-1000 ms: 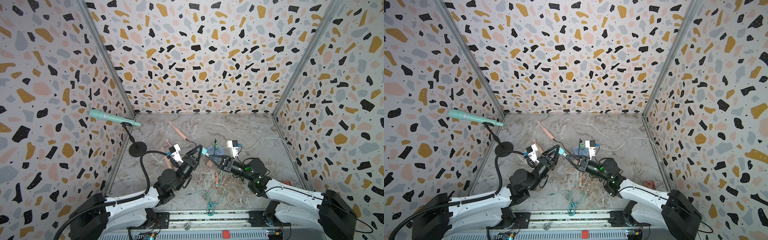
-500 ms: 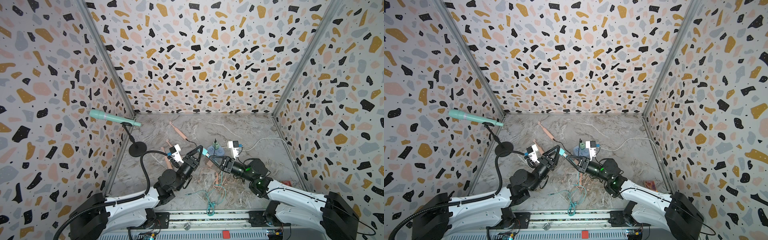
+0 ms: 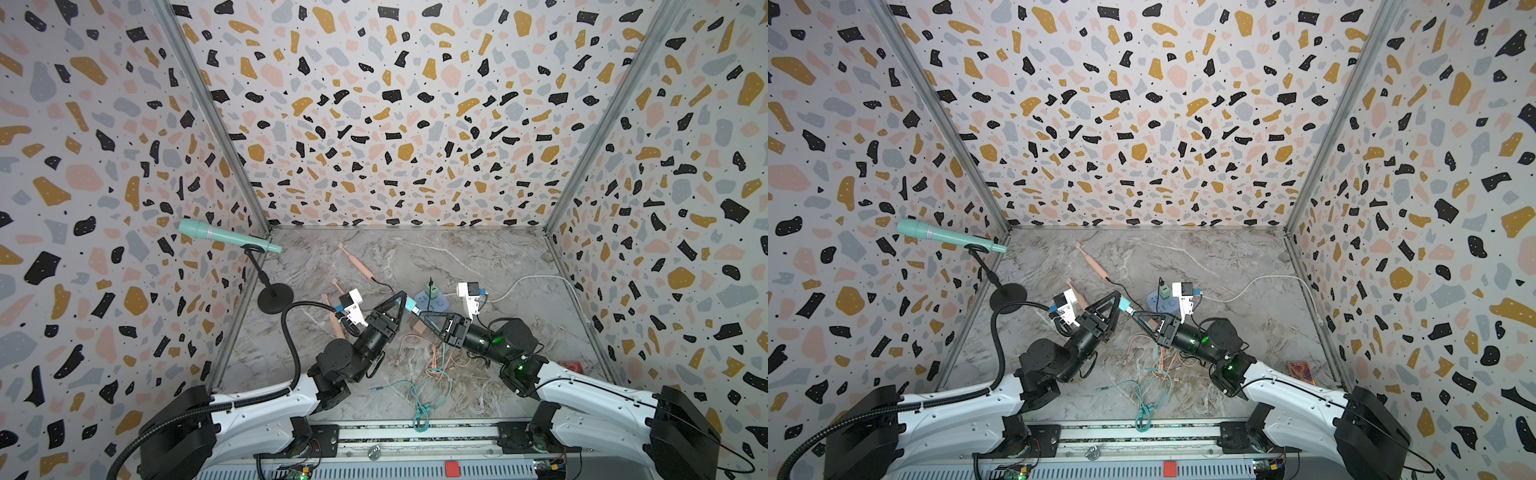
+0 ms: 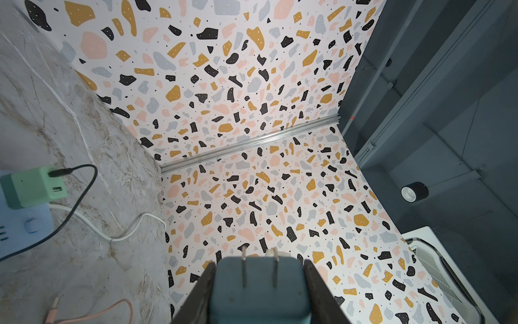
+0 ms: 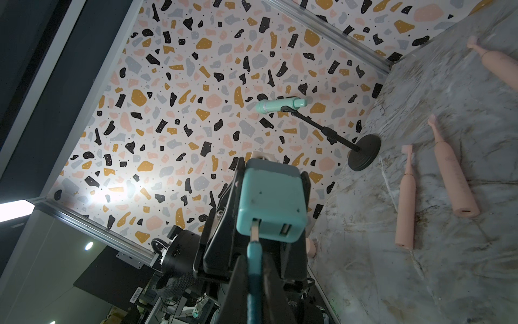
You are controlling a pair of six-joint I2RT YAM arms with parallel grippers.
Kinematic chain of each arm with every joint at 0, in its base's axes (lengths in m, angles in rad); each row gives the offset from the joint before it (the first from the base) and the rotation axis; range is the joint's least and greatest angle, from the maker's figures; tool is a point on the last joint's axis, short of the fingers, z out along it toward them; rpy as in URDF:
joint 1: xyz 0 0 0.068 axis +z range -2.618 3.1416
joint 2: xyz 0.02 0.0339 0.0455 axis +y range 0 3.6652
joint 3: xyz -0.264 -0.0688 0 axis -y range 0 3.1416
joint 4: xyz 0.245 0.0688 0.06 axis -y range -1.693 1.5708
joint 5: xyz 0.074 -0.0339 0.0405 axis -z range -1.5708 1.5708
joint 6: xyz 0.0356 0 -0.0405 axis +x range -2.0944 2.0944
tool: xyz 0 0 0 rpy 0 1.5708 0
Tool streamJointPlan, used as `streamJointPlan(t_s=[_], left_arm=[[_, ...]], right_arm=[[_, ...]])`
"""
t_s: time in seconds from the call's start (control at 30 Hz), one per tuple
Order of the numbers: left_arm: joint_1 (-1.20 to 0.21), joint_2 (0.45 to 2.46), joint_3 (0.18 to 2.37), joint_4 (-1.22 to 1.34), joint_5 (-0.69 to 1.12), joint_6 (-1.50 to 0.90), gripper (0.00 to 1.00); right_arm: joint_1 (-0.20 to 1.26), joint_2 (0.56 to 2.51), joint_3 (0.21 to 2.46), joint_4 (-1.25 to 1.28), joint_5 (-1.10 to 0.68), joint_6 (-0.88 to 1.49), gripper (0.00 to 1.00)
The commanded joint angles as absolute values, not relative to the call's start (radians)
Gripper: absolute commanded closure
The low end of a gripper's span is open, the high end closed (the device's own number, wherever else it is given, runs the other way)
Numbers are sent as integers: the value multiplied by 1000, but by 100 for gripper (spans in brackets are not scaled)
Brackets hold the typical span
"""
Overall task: Charge the electric toothbrush
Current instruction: Insert the charging cable into the plug.
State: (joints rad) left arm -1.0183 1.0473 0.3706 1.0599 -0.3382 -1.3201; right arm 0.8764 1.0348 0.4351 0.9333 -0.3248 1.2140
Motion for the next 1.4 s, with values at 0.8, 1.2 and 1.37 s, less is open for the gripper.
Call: streamJointPlan(t_s=[0.8,1.2,1.37], left_arm=[[-1132,1100,371,1201,-262,-1218,100],[-1205,1158,403,1212,-270,-1181,100],[-1213,1173,397,1254,-282,-1193,100]], right_arm=[[873,1050,520,894,-297,1227,100],[871,1068,558,867,-327,1226,100],[874,1075,545,918,-327,1229,100]])
